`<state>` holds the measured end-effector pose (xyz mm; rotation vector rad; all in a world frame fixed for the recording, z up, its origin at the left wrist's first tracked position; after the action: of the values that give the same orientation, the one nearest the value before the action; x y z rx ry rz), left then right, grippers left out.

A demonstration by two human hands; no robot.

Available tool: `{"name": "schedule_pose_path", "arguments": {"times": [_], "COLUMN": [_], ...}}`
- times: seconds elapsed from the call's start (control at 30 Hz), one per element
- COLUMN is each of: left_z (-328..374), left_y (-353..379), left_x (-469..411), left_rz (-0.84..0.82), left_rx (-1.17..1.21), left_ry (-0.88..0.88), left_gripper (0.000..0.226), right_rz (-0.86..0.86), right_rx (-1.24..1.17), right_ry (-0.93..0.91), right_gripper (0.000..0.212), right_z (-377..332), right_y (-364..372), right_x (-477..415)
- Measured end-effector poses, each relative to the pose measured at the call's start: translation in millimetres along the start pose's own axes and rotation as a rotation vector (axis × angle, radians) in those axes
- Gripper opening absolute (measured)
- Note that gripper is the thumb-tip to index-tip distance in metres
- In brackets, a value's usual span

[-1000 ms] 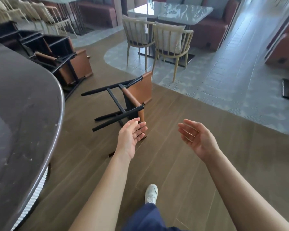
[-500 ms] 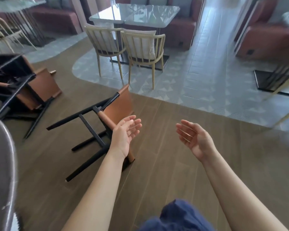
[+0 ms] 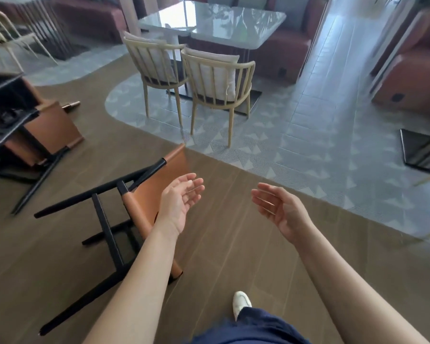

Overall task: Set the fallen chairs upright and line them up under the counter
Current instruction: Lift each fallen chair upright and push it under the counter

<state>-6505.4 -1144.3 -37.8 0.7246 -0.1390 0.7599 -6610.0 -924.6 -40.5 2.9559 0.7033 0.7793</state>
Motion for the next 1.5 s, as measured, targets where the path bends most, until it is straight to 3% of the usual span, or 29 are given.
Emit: {"name": "schedule_pose_path", "arguments": {"times": [0.27, 0.77, 1.07, 1.5], "left_z": [5.7, 77.7, 101.2, 108.3], "left_y": [37.1, 53.2, 69.4, 134.5], "left_x": [-82.8, -311.3, -404.7, -532.2], "left_rz": [0.107, 0.199, 0.256, 0.540], "left_rx": [0.056, 0.047, 0.058, 0.272], "left_ry": [0.035, 0.027, 0.037, 0.208], "left_gripper": [0.024, 0.024, 0.024, 0.026], "right_rz": [-0.105, -0.195, -0.246, -0.562], "right_rx": [0.059, 0.139, 0.156, 0.356], "right_ry": [0.018, 0.036, 0.070, 0.149], "right_gripper": [0.025, 0.024, 0.025, 0.027], "right_z": [-60.8, -157.1, -199.4, -281.2], "right_y": [4.7, 107.0, 134.5, 180.6], "right_x": [-115.0, -337.5, -438.3, -618.1]}}
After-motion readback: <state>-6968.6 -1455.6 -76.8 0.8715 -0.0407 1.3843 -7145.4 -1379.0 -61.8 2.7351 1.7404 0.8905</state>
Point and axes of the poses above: each hand's wrist, its own x-axis away from the middle knuckle, its own y-axis out of the palm, z = x × y, the point moved 2 cm from there along -x, towards the middle knuckle, and after that the axes turned 15 degrees about x, right-handed, at the moved point
